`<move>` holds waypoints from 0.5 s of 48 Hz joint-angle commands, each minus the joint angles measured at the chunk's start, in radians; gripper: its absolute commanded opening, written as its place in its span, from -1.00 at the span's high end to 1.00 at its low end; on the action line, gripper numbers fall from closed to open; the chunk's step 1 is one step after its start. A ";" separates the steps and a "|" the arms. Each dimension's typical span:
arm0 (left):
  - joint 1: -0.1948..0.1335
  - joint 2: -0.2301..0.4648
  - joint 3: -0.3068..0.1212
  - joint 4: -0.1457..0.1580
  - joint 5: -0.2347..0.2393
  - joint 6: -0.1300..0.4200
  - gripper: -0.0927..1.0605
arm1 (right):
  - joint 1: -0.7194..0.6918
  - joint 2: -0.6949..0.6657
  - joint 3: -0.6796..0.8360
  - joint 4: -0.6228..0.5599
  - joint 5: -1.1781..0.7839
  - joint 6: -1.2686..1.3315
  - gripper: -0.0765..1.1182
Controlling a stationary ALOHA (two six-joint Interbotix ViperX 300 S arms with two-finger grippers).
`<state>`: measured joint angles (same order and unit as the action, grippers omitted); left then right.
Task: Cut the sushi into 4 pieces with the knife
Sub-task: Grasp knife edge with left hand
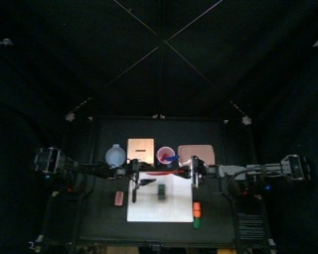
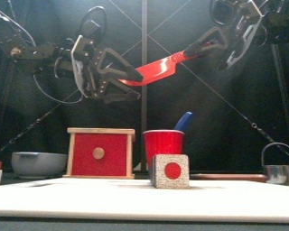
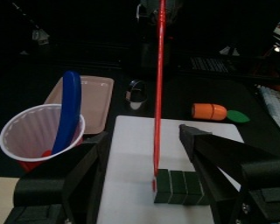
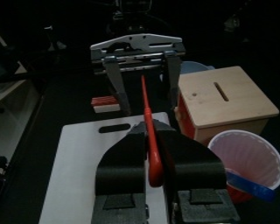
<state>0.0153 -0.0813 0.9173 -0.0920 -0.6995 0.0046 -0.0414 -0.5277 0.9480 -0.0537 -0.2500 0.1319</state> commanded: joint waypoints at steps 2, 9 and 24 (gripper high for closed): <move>0.005 -0.031 -0.011 0.005 -0.011 0.003 -0.82 | 0.002 -0.008 -0.020 0.000 -0.011 -0.002 0.68; 0.005 -0.055 0.014 0.005 -0.011 0.003 -0.80 | 0.002 -0.009 -0.018 0.002 -0.011 -0.002 0.68; 0.005 -0.094 0.046 0.005 -0.028 0.002 -0.44 | 0.002 -0.014 -0.021 0.000 -0.011 -0.005 0.68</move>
<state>0.0169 -0.1611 0.9741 -0.0890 -0.7164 0.0061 -0.0399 -0.5277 0.9480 -0.0537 -0.2516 0.1304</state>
